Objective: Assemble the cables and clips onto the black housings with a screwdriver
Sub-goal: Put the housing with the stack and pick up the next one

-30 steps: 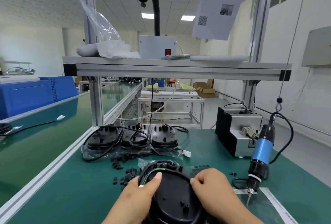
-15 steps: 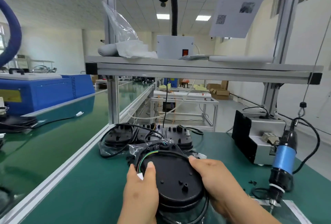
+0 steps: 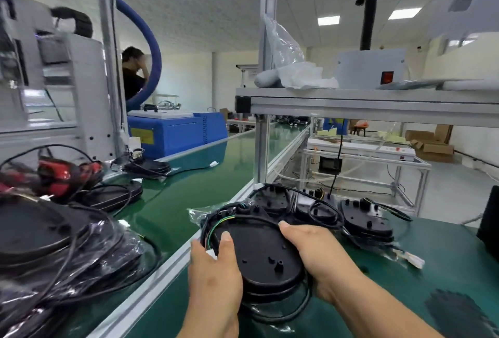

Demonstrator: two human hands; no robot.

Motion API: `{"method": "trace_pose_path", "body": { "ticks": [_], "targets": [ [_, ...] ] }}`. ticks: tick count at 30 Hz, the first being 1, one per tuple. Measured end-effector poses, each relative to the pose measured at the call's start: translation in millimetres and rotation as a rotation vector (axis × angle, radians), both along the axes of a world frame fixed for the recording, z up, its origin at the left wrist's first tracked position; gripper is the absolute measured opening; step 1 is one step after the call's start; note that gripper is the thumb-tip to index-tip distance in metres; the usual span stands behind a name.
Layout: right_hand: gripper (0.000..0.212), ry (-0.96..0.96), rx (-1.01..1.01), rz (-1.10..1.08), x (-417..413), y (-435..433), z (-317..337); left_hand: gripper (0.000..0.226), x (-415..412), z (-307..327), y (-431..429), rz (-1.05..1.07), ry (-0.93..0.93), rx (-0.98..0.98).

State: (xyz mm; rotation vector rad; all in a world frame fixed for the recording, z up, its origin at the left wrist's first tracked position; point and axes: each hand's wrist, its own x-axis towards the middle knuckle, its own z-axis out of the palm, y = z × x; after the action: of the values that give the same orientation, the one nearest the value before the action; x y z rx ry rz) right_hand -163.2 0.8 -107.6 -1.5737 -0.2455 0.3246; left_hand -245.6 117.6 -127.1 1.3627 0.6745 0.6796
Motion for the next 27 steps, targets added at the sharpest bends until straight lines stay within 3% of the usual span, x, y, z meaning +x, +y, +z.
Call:
{"method": "trace_pose_path", "body": {
  "ticks": [5,12,17,21,27],
  "targets": [
    [0.031,0.013,0.051,0.111,-4.7,63.3,5.3,0.079,-17.9,6.2,51.5,0.103,-0.061,0.012],
    [0.025,0.083,0.035,0.174,13.0,127.5,12.7,0.076,-16.9,15.1,94.9,0.057,-0.196,-0.171],
    [0.022,0.115,0.017,0.216,49.8,157.7,6.8,0.066,11.9,16.6,107.8,0.138,-0.274,-0.242],
    [0.023,0.107,0.022,0.239,83.4,183.8,-1.6,0.058,40.5,7.7,121.6,0.215,-0.261,-0.217],
    [0.022,0.124,-0.036,0.316,117.2,220.8,-13.5,0.076,66.9,-6.8,146.6,0.243,-0.152,-0.217]
  ]
}}
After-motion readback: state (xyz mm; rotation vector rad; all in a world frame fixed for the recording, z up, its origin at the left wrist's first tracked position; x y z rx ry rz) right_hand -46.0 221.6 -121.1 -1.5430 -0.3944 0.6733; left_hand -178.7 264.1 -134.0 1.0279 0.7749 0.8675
